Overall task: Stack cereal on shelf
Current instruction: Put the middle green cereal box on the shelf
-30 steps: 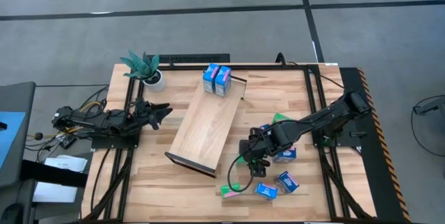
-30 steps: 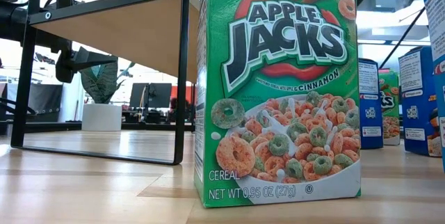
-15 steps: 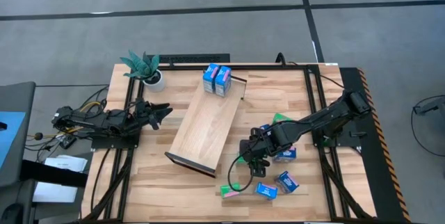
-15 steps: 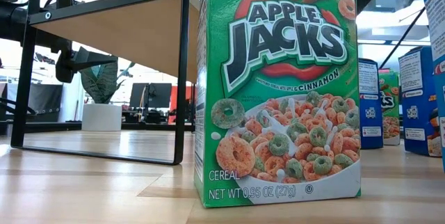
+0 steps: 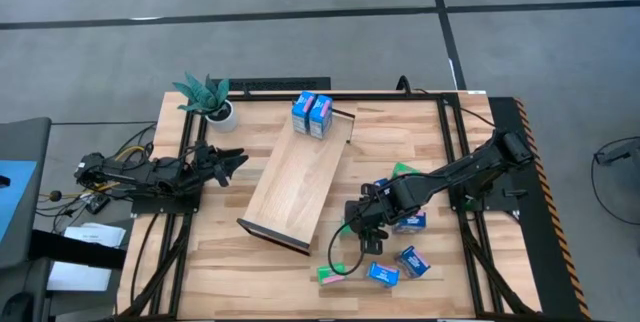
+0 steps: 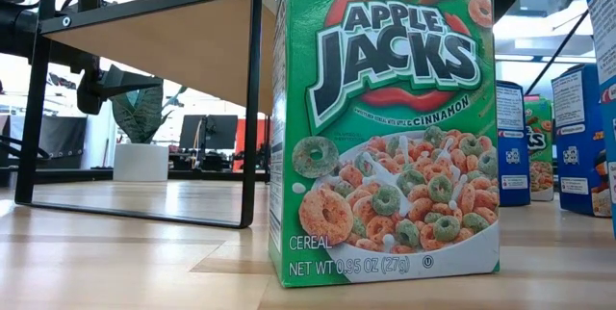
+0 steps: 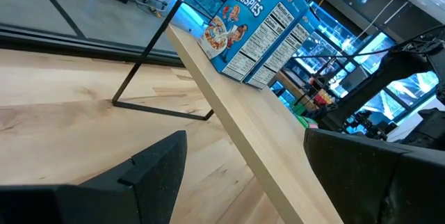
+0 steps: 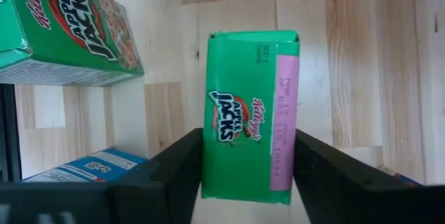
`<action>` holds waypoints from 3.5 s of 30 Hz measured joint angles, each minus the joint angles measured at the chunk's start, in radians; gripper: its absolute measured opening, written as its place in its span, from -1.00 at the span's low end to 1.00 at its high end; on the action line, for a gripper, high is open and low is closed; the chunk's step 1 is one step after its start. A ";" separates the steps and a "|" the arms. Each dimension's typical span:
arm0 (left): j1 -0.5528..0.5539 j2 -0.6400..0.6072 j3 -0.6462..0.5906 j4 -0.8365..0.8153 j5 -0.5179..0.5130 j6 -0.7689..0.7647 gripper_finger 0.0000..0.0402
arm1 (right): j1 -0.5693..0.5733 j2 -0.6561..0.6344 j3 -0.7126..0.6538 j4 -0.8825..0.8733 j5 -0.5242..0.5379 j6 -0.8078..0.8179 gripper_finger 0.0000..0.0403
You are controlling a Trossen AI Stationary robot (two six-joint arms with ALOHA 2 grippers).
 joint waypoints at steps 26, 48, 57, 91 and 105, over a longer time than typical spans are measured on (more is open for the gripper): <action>0.000 0.000 0.000 0.000 0.000 -0.003 0.39 | -0.154 -0.015 0.390 -0.425 -0.002 -0.349 -0.45; 0.000 0.000 0.000 0.000 0.000 -0.014 0.39 | -0.421 0.038 0.692 -0.188 0.003 -1.038 -0.45; 0.000 0.000 0.000 0.000 0.000 -0.027 0.39 | -0.418 0.131 0.691 -0.155 -0.054 -1.213 -0.45; 0.000 0.000 0.000 0.000 -0.001 -0.034 0.39 | -0.402 0.145 0.692 -0.158 -0.111 -1.269 -0.13; 0.000 0.000 0.000 0.000 -0.001 -0.038 0.39 | -0.408 0.145 0.692 -0.154 -0.110 -1.267 0.00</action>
